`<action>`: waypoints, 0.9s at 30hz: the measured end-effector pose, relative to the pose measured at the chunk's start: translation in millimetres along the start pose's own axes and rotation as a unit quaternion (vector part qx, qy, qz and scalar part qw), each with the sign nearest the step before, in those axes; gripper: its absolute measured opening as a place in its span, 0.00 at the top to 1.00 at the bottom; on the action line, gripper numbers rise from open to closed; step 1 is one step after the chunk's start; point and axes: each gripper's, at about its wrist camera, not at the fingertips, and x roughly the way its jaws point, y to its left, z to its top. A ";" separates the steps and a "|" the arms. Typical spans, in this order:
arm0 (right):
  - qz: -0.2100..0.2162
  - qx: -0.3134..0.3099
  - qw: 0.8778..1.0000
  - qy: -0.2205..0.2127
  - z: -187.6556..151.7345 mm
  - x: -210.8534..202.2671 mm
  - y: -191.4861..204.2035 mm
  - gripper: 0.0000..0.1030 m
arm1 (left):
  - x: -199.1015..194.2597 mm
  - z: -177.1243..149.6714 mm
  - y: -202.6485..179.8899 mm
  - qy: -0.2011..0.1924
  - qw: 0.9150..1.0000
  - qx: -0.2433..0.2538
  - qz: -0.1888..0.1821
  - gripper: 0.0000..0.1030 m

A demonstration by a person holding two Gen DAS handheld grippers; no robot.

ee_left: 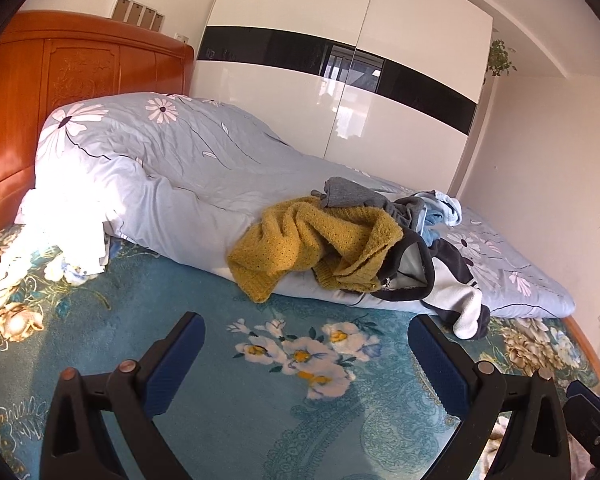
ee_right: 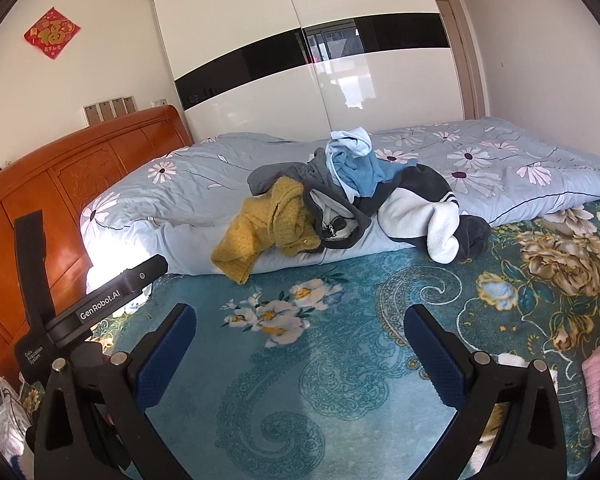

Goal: Fold clothes
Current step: 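Reach both grippers toward the mustard-yellow sweater vest on the clothes pile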

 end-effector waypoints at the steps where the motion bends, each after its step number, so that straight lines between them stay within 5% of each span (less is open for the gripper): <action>1: -0.001 -0.001 1.000 0.001 -0.5 -0.1 1.4 0.00 | -2.1 -0.2 -1.0 -0.005 1.000 0.004 0.001 0.00; 9: -0.009 -0.010 1.000 -0.005 -2.6 -2.8 7.7 0.00 | -16.5 -1.3 -4.9 -0.036 0.999 0.030 0.013 0.00; 19: -0.020 -0.003 1.000 0.020 -14.6 11.1 -2.9 0.00 | 18.5 4.7 6.5 0.028 0.999 -0.013 -0.033 0.00; 27: -0.037 0.024 0.998 0.037 -25.5 21.5 -33.0 0.00 | 73.3 51.1 -35.3 0.072 0.994 0.042 -0.066 0.00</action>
